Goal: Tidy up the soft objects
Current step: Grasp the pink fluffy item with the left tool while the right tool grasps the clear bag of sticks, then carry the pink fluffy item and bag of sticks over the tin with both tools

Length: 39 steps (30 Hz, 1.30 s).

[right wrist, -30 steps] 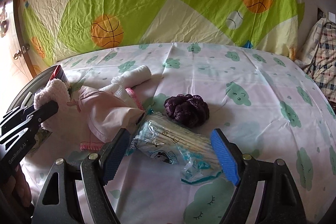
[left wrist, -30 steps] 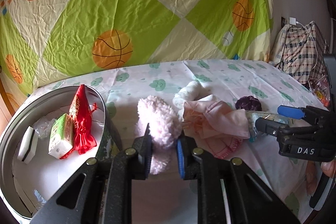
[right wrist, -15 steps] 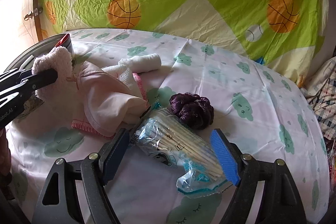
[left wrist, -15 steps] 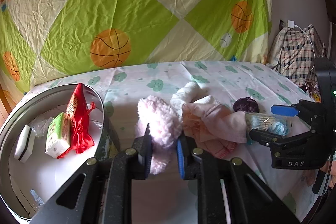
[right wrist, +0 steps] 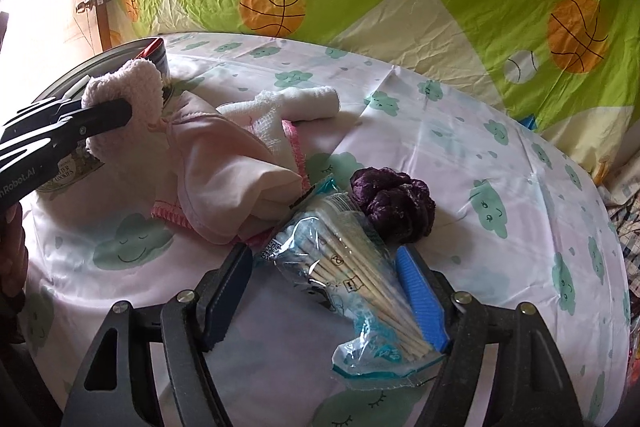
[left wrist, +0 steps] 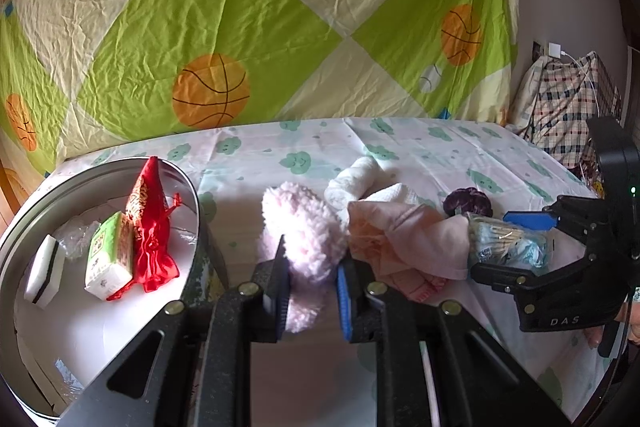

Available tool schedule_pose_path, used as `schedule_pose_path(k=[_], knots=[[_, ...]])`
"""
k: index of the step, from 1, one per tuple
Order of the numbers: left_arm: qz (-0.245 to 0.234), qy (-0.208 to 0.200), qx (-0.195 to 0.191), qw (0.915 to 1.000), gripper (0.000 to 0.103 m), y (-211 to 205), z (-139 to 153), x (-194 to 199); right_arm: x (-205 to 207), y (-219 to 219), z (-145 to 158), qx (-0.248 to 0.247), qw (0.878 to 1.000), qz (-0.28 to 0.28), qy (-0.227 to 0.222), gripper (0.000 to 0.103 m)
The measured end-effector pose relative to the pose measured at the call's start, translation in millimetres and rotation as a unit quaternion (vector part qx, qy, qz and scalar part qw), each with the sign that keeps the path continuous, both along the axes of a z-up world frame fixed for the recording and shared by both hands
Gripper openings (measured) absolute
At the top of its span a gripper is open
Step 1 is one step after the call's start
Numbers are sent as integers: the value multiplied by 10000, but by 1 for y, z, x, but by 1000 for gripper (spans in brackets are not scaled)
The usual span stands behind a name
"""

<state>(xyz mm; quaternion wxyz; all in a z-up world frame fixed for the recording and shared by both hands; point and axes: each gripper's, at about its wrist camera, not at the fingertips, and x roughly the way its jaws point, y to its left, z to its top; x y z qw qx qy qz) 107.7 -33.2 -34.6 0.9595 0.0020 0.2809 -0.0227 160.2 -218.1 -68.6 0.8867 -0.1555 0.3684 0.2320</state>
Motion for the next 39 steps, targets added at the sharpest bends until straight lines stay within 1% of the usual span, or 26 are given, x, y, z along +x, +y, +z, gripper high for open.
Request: schedule_pose_path(k=[1,5,6,7,8,10,13,15,23,26,33,39], knots=[[1,5,-4,10000,18,0,0,0,0,1,-2,-23,10000,8,36,70],[-1,-3,5,10000,18,0,0,0,0,0,-8,-156,9996,96,193,65],[0,-3,2,10000,18,0,0,0,1,-1,-9,-145,9996,107,233,62],[0,-6,-2,10000,18,0,0,0,2,-3,-9,-71,9995,128,284,57],[1,-3,-2,10000,18,0,0,0,2,-4,-9,-26,9994,134,323,56],[4,-1,0,10000,18,0,0,0,2,-5,-9,-39,9996,41,282,47],[15,-37,-18,10000,18,1,1,-1,-1,-3,-9,-185,9997,-66,125,40],[20,-67,-16,10000,18,1,2,-2,-4,-2,-7,-218,9997,-93,18,38],[13,-222,-29,9997,18,2,4,-7,-16,-14,11,162,9978,-355,-531,37],[-1,-249,-37,9997,18,1,5,-8,-21,-19,20,457,9951,-447,-748,37],[5,-504,-76,9987,18,2,8,-17,-30,-28,36,1130,9830,-742,-1242,37],[25,-762,-105,9970,18,3,10,-25,-41,-38,46,1579,9680,-1005,-1674,37]])
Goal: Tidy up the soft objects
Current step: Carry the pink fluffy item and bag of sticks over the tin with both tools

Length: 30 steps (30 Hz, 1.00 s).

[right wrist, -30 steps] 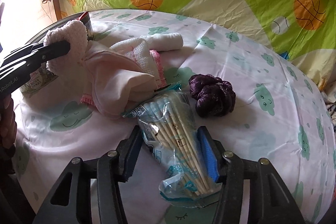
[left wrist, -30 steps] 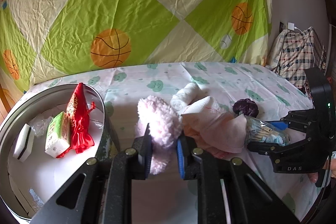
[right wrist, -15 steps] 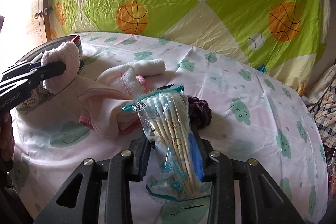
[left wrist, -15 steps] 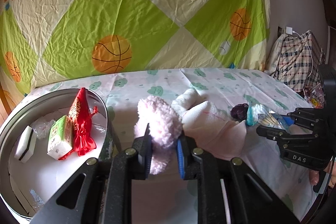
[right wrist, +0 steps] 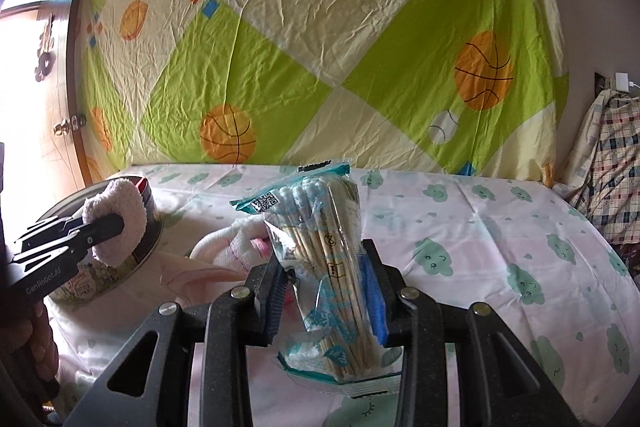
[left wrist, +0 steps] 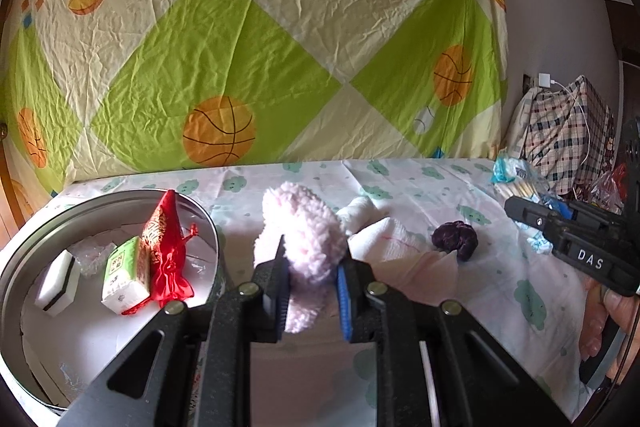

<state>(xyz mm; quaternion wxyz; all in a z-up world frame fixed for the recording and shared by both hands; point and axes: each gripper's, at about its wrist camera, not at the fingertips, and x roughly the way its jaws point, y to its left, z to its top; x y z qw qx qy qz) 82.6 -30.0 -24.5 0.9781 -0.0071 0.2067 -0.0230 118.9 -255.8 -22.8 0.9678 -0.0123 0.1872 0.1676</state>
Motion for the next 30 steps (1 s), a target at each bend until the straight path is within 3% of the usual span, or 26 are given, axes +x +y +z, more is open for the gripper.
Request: schedule_pose_path(k=[12,30], knots=[[70,-338,-34,9994,18,2,5,-11,-19,-5,10,666,9958,-301,-556,37],[197,-525,-54,9984,18,4,7,-19,-22,15,11,742,9952,-160,-621,37]])
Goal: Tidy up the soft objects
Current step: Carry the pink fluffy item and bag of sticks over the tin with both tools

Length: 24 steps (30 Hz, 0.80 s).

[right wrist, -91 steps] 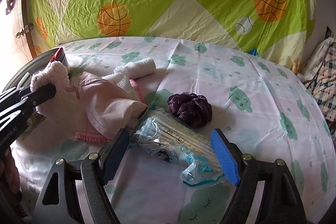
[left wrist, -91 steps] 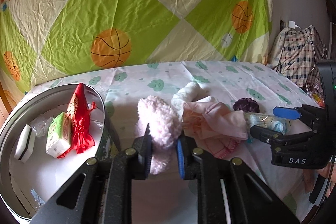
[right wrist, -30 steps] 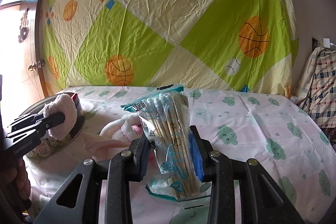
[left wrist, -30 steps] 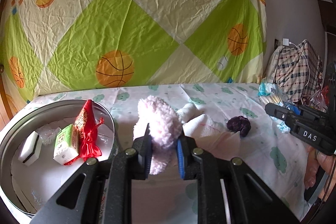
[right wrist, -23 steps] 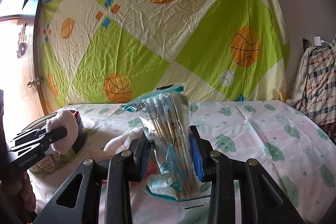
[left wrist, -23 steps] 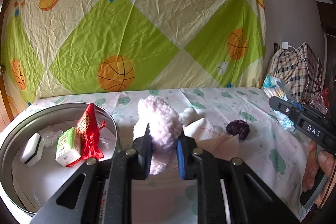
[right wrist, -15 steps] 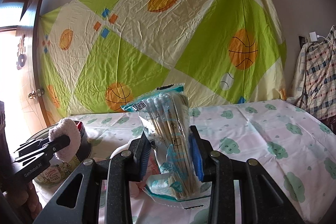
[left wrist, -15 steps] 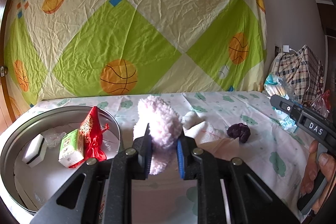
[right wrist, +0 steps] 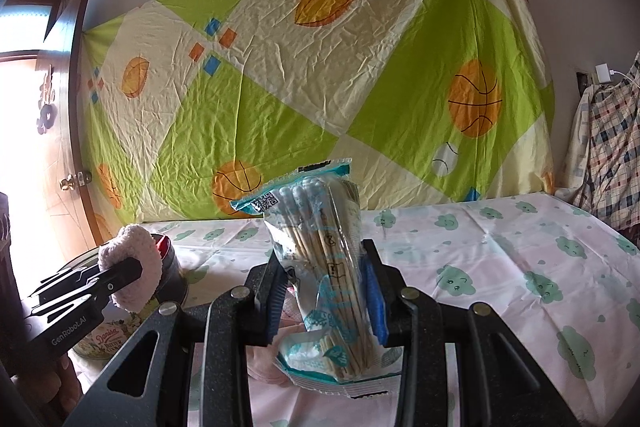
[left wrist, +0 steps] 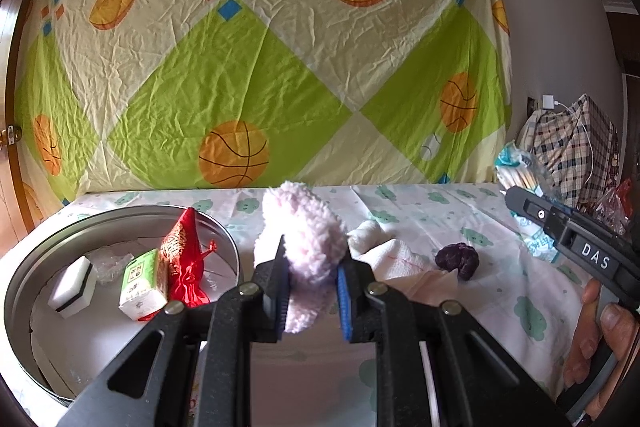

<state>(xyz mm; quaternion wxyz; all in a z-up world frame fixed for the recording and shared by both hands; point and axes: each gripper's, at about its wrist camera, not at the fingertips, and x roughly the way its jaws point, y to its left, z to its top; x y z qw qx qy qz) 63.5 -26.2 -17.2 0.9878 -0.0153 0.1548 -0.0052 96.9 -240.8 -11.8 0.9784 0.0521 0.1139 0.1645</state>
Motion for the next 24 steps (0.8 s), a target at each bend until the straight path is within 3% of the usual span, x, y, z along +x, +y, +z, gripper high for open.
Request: schedule_pose_path(k=[24], knots=[[287,-177,-182,9993,18,26,3,-13,-4,43,0,-99,9993,359,-30,37]])
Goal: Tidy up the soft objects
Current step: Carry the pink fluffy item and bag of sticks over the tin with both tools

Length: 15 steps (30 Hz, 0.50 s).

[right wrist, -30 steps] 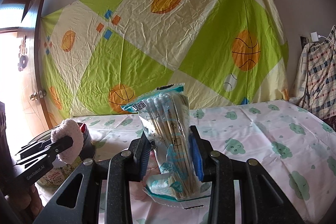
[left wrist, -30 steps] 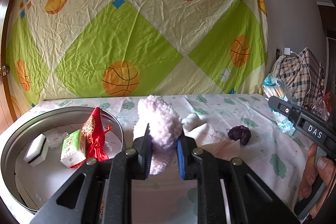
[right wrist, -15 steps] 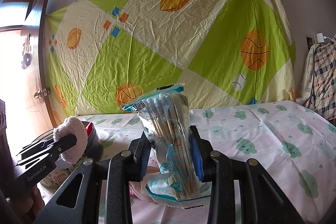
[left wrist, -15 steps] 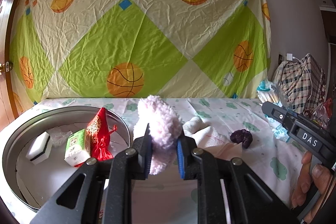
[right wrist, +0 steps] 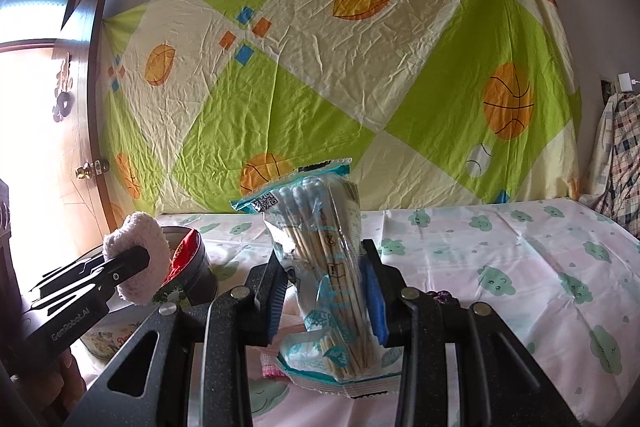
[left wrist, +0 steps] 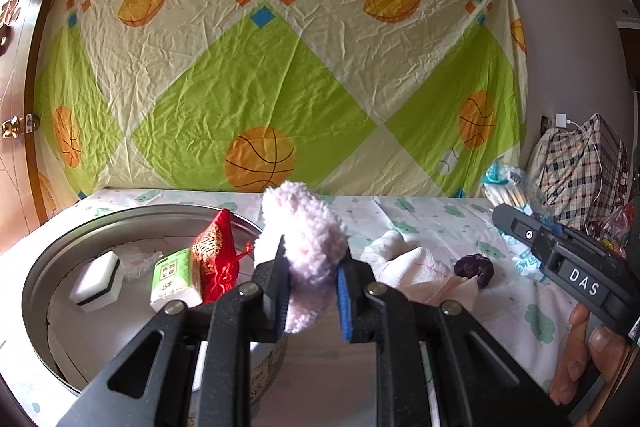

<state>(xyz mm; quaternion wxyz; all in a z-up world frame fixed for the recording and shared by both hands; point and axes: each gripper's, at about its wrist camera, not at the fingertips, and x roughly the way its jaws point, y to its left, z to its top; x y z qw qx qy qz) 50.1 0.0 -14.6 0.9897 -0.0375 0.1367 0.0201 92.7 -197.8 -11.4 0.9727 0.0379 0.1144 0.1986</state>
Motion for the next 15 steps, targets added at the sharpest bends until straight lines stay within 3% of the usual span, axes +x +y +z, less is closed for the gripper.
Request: schedule_pose_path(k=[15], knots=[[160,-47,-128,9998,18,19,0,-6,-3,33,-1,-149,9994,296,-50,37]])
